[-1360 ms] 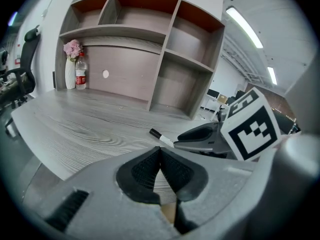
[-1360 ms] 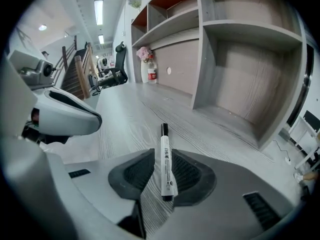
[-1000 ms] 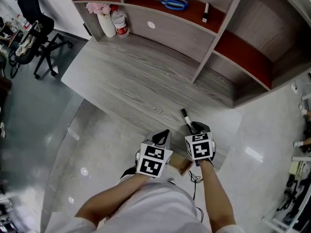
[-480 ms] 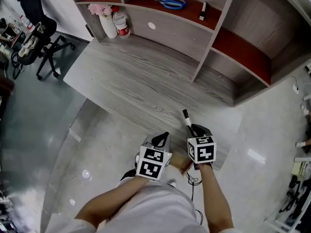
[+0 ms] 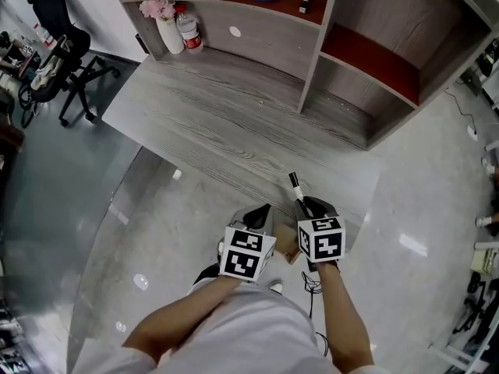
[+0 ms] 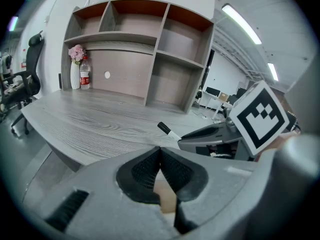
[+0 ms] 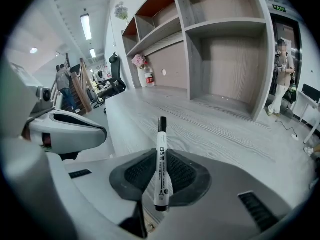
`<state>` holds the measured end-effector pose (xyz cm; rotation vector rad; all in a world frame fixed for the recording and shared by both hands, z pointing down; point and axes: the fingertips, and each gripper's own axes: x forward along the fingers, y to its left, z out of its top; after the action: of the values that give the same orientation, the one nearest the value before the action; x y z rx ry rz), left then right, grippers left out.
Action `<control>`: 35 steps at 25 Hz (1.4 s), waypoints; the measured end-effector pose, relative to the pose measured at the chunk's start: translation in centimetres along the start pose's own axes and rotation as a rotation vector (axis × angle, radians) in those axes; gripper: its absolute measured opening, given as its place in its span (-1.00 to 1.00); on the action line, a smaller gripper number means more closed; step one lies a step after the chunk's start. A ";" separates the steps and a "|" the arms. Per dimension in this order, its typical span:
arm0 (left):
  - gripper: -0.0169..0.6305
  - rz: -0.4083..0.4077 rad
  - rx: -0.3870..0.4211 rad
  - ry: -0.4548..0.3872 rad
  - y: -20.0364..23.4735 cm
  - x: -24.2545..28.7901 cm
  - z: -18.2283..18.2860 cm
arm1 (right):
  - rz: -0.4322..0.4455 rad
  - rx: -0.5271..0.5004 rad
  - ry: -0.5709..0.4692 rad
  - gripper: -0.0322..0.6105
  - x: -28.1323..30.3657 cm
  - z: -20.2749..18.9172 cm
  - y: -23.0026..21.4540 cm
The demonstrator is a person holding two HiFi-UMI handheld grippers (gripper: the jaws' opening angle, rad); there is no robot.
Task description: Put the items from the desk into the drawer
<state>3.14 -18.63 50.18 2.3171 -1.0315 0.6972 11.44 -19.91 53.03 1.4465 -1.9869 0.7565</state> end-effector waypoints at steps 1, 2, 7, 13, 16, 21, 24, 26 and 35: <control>-0.94 0.000 0.001 0.000 -0.4 -0.2 -0.3 | 0.001 0.001 -0.003 -0.72 -0.4 -0.4 0.1; -0.94 0.000 0.002 -0.003 -0.7 -0.3 -0.5 | 0.003 0.002 -0.007 -0.72 -0.9 -0.7 0.2; -0.94 0.006 -0.003 -0.014 -2.2 -1.5 -1.6 | 0.014 0.004 -0.020 -0.72 -2.8 -2.6 1.1; -0.94 0.025 -0.006 -0.022 -3.6 -3.2 -3.4 | 0.034 0.010 -0.022 -0.72 -4.8 -5.0 2.8; -0.94 0.043 -0.005 -0.030 -3.9 -4.1 -4.3 | 0.048 0.014 -0.026 -0.72 -5.6 -6.0 3.7; -0.94 0.079 -0.022 -0.026 -3.3 -5.9 -6.4 | 0.072 0.013 -0.034 -0.72 -6.2 -7.4 5.8; -0.94 0.094 -0.035 -0.022 -2.9 -6.5 -7.3 | 0.091 0.014 -0.034 -0.72 -6.4 -8.0 7.0; -0.94 0.103 -0.042 -0.022 -2.7 -6.7 -7.7 | 0.111 0.017 -0.032 -0.72 -6.3 -8.4 7.8; -0.94 0.118 -0.051 -0.017 -1.0 -5.2 -8.8 | 0.152 0.033 0.029 -0.72 -2.4 -11.6 10.0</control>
<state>-1.22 -9.82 53.20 2.2364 -1.1874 0.6895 3.81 -7.43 58.11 1.3061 -2.0882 0.8739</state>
